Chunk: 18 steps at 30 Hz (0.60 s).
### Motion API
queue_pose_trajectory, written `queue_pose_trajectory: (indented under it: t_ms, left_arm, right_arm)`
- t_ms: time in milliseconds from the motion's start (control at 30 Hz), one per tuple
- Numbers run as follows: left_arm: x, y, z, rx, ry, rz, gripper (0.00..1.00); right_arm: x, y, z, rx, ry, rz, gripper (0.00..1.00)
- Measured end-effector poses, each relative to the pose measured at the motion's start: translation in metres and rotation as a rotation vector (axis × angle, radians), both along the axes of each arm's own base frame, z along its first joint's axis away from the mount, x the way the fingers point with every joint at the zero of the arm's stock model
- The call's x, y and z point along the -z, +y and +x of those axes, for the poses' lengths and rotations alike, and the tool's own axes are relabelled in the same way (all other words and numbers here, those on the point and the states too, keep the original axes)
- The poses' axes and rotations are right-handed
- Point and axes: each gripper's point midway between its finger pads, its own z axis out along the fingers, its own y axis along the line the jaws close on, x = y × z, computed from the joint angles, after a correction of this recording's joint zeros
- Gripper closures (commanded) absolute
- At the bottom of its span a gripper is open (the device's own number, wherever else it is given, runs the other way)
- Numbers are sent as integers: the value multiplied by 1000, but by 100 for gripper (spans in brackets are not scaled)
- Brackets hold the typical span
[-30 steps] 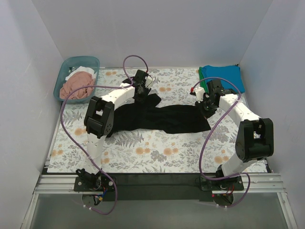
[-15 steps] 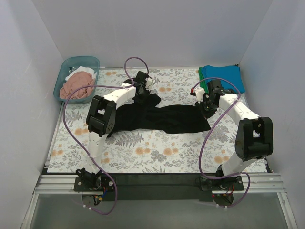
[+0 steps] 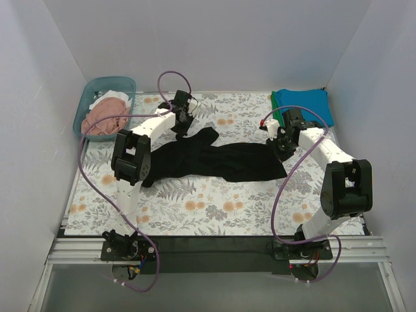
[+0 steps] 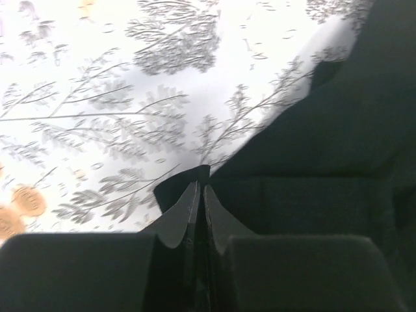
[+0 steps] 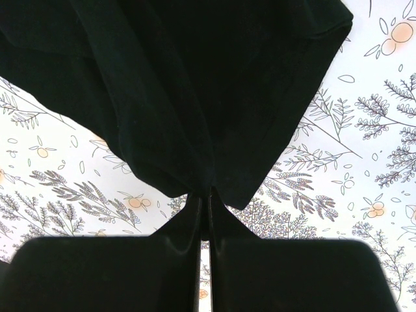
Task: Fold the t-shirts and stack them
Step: Flatten the tshirt out
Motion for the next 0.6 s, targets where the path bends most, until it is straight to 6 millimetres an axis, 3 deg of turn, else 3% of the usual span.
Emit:
queue_pose_trajectory:
  t_ms: [167,333,467,600]
  left_arm:
    - [-27,16,4,-24,-29,-29,100]
    - [-80,29,12,-51,-107,-133,100]
    - [-147,43,14,-76,-219,-232,100]
    - [-229,75,21,-124,-394,-321,100]
  right_arm:
    - [0,0,0,1,0,0,99]
    - [-1,-1,1,5,-3,1,99]
    - [-13,-2,9,10,-36,5,99]
    - [-50,-4,32,28,-143,17,99]
